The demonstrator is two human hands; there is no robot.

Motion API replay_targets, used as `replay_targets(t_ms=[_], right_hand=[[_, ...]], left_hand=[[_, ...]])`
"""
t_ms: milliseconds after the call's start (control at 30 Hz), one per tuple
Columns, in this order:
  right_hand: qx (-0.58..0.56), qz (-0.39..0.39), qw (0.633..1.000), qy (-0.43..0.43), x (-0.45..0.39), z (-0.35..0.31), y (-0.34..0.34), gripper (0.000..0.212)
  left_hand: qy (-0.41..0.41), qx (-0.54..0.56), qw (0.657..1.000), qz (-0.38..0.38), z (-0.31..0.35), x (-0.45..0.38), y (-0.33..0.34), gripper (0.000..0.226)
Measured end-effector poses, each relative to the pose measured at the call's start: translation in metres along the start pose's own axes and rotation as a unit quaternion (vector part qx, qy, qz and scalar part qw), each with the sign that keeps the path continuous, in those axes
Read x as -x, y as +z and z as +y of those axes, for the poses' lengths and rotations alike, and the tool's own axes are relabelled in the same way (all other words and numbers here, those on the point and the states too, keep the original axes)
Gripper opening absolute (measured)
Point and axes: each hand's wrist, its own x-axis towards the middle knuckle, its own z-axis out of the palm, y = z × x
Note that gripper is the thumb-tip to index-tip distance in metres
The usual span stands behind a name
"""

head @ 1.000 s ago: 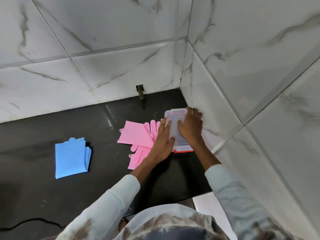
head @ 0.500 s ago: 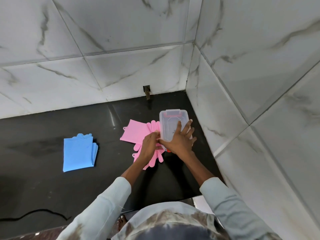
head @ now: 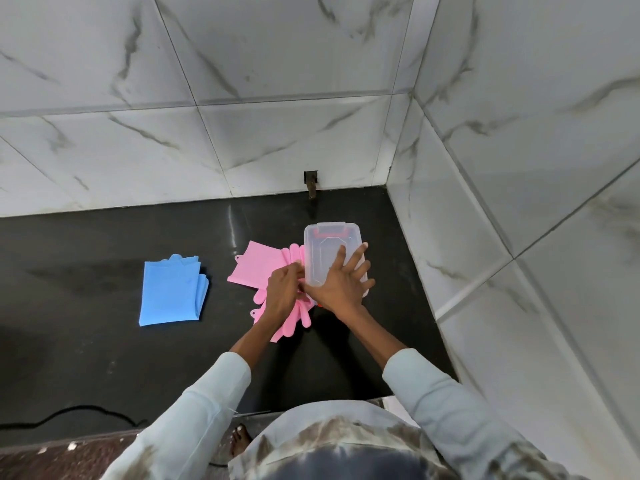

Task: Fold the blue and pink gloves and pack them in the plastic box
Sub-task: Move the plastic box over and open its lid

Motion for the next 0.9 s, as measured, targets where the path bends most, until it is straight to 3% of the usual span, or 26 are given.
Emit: replay_targets(t_ms=[167, 400, 533, 567, 633, 733, 800, 833, 900], right_hand=[[-0.027, -0.001, 1.0, 0.001, 0.011, -0.027, 0.015, 0.129], [-0.054, -0.027, 0.998, -0.016, 0.012, -0.028, 0.016, 0.122], [-0.2, -0.088, 0.975, -0.031, 0.004, -0.009, -0.007, 0.116], [-0.276, -0.11, 0.954, -0.039, 0.002, 0.002, -0.015, 0.113], [-0.449, -0.163, 0.876, -0.065, 0.0, 0.031, -0.029, 0.101], [-0.691, -0.236, 0.683, -0.027, -0.006, 0.078, -0.035, 0.066], [-0.779, -0.247, 0.575, 0.047, -0.008, 0.104, -0.034, 0.059], [-0.796, -0.246, 0.548, 0.071, -0.008, 0.115, -0.032, 0.06], [-0.808, -0.24, 0.53, 0.091, -0.005, 0.128, -0.027, 0.059]], left_hand=[[-0.002, -0.036, 0.998, 0.053, -0.004, -0.002, -0.022, 0.051], [-0.006, -0.084, 0.995, 0.051, -0.012, 0.0, -0.032, 0.069], [0.007, -0.113, 0.993, 0.028, -0.012, -0.002, -0.035, 0.07], [0.017, -0.126, 0.992, 0.026, -0.012, -0.002, -0.035, 0.068], [0.037, -0.159, 0.986, 0.021, -0.012, -0.002, -0.035, 0.052], [0.044, -0.192, 0.98, 0.008, -0.012, 0.002, -0.032, 0.035], [0.044, -0.198, 0.979, 0.008, -0.011, 0.005, -0.027, 0.033], [0.042, -0.199, 0.979, 0.008, -0.009, 0.006, -0.024, 0.032], [0.038, -0.204, 0.978, 0.007, -0.006, 0.008, -0.019, 0.031]])
